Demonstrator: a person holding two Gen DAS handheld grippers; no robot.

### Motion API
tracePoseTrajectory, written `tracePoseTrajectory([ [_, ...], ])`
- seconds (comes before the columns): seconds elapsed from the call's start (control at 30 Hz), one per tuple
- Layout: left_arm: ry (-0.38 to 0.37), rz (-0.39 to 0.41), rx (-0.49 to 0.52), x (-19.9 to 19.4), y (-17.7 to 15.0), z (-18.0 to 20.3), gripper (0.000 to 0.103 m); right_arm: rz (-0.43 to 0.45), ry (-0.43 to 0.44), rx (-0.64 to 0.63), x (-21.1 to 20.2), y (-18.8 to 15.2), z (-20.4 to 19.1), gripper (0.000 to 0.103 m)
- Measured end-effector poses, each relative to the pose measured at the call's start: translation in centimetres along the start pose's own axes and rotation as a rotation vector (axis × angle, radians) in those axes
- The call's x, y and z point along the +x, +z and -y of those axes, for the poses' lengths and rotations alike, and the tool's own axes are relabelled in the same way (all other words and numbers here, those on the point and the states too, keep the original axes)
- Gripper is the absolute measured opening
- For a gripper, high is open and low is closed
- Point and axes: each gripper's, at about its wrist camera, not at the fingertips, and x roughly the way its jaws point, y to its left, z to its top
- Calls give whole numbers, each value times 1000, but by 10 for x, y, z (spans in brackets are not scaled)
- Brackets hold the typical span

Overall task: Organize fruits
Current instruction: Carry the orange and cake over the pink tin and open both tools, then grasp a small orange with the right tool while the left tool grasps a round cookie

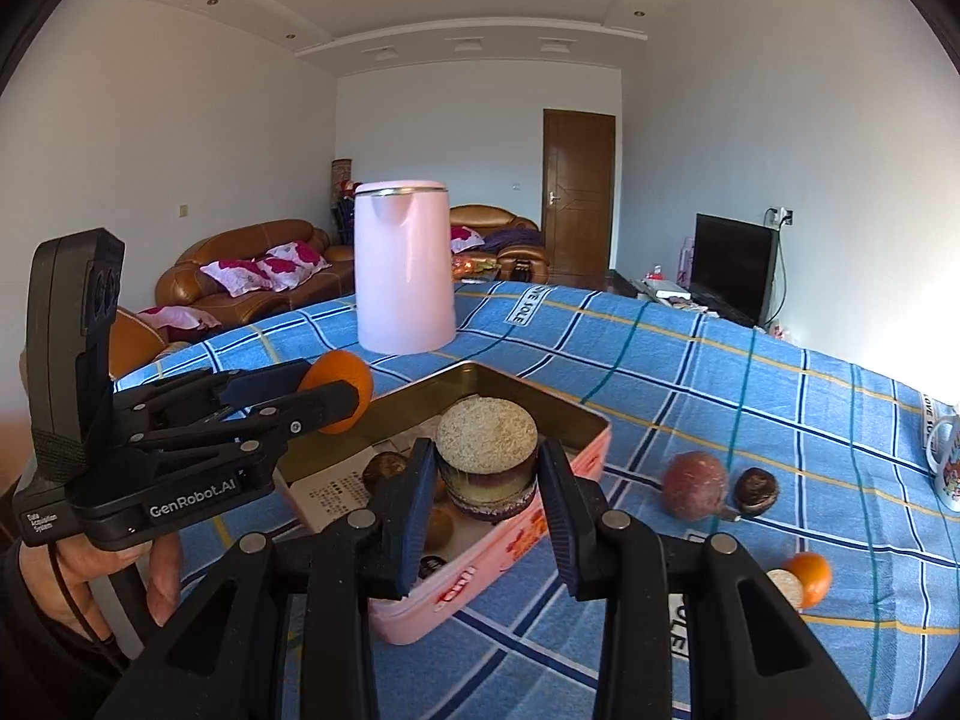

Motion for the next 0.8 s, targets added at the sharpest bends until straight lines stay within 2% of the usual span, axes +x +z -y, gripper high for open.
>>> tracePoseTrajectory([
  [0.27,10,-87,-33,14,-12,-17,46,-146,52,-30,42,-11,-23,37],
  [0.43,19,-92,-33,14,-13,-16,50,-209,55,-51,56,-18,-28,37],
  [0.57,38,-82,-25,10,-12,-15,59,-211,74,-39,53,-18,-29,42],
  [0.63,49,-67,-35,6,-11,-14,72,-194,69,-39,46,-17,-28,52],
  [0.73,41,-50,-34,1,-4,-8,73,-156,70,-15,31,-17,-18,52],
  [0.8,29,-34,-18,-3,1,2,73,-135,37,-11,19,-19,-4,52],
])
